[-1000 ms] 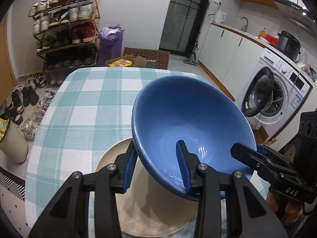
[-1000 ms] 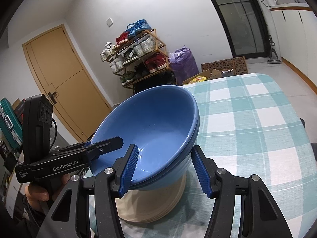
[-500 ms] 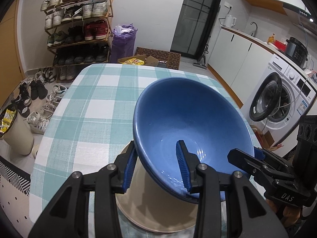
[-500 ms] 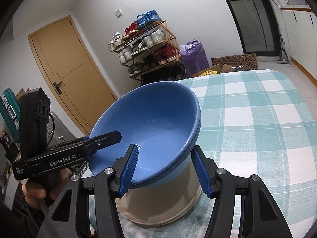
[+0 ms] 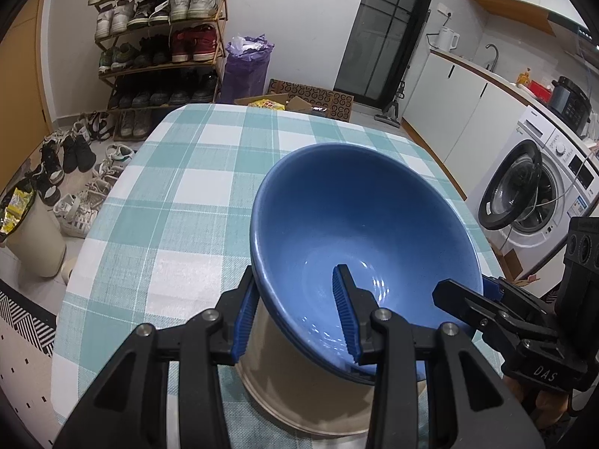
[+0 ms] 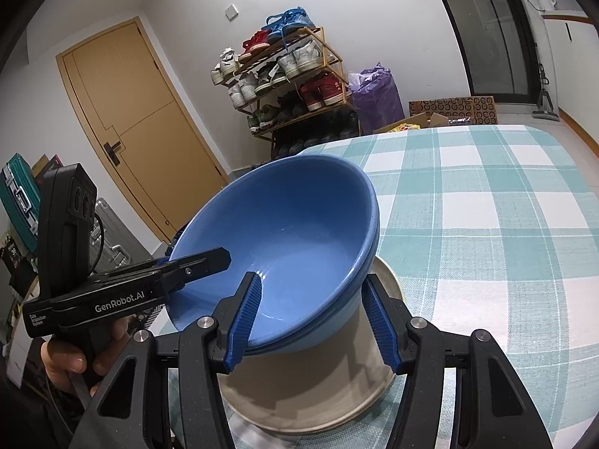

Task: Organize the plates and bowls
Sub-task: 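Lower the nested blue bowls onto the beige plate stack with both grippers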

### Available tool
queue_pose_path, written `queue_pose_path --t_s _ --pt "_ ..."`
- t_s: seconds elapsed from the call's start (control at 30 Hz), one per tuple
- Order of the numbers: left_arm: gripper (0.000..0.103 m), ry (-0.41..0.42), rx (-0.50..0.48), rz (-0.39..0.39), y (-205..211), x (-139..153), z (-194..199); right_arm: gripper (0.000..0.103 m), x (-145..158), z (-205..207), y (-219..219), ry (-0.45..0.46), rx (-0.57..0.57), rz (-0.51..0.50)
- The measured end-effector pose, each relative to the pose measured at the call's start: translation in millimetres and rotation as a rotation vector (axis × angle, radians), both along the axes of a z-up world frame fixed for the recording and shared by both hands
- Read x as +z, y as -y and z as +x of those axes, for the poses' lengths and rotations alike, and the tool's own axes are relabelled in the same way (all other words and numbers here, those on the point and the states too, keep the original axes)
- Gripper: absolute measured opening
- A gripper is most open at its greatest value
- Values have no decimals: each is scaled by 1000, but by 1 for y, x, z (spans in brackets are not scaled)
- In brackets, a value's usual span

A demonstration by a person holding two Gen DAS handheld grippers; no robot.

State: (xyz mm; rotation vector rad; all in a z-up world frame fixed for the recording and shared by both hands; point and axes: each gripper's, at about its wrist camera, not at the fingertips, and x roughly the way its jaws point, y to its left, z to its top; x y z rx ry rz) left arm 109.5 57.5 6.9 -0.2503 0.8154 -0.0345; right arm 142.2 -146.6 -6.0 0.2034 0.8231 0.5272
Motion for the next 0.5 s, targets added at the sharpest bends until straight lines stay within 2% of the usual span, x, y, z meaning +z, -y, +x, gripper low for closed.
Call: queue_pose_path --t_s 0.5 --pt "38 -14 -1 -16 -5 -9 8 58 -6 4 -4 -10 4 -5"
